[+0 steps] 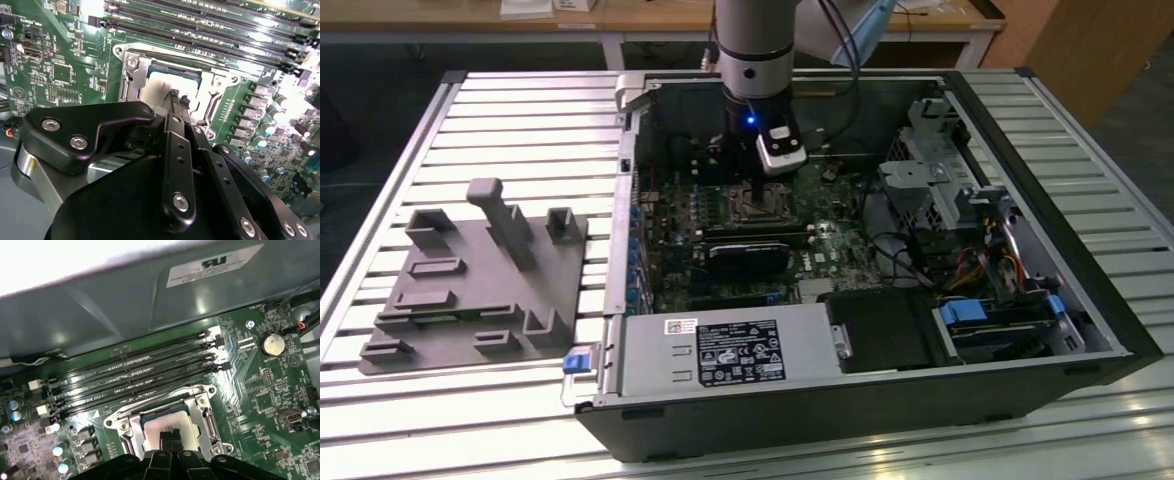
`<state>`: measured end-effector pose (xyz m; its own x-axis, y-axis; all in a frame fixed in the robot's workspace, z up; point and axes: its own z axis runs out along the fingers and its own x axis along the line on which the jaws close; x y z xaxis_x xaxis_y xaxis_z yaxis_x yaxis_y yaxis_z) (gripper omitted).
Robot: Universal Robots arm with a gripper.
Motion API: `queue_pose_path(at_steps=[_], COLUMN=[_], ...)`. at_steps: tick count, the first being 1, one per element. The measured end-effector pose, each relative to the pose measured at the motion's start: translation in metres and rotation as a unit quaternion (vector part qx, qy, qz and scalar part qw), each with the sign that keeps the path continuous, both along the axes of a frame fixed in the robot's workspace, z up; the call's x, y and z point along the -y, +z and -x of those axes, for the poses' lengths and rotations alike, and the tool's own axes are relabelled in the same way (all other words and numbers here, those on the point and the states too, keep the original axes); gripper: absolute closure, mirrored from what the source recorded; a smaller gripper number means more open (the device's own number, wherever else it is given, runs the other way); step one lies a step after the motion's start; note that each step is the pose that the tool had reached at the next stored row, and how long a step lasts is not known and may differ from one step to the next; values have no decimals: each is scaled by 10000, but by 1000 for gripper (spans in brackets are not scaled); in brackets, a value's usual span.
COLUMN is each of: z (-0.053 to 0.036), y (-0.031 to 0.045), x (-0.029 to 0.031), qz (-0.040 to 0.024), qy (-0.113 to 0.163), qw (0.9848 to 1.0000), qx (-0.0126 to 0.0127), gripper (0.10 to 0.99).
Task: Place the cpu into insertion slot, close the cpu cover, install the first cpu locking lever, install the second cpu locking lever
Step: 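Install the first cpu locking lever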
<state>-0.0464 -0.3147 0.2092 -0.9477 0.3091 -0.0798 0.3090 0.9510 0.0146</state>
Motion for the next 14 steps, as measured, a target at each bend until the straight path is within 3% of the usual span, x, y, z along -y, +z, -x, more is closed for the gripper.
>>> queue_pose_path(at_steps=[10, 14], z=[0, -7], y=[224, 232], x=[0, 1], qz=[11, 10], qy=[61, 155], qw=[10000, 9999], qx=[0, 1], gripper=[980, 980])
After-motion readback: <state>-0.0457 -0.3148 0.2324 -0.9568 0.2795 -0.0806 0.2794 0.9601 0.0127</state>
